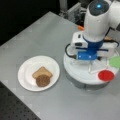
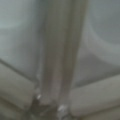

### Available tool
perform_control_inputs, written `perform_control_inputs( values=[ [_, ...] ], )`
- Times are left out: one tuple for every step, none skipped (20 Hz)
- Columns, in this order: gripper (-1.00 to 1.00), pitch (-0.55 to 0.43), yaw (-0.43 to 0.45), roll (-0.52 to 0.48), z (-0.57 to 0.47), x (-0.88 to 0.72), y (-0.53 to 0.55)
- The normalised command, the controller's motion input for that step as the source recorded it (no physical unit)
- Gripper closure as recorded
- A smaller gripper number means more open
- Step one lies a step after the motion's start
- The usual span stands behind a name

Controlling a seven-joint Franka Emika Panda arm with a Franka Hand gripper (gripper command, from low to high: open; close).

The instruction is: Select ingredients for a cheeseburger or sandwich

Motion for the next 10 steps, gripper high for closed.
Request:
perform_control_inputs(
  values=[
    [-1.00,-0.165,0.264,0.176,-0.18,-0.23,-0.05],
    [-1.00,-0.167,0.242,0.183,-0.18,-0.24,-0.04],
    [-1.00,-0.165,0.221,0.199,-0.19,-0.25,-0.03],
    [-1.00,-0.157,0.204,0.204,-0.20,-0.27,-0.01],
    [-1.00,-0.146,0.196,0.189,-0.20,-0.28,0.00],
    [-1.00,-0.130,0.210,0.149,-0.19,-0.28,0.01],
    [-1.00,-0.119,0.211,0.132,-0.17,-0.28,0.02],
    [-1.00,-0.115,0.185,0.128,-0.16,-0.28,0.02],
    [-1.00,-0.108,0.204,0.141,-0.16,-0.27,0.02],
    [-1.00,-0.106,0.188,0.145,-0.15,-0.27,0.02]
  ],
)
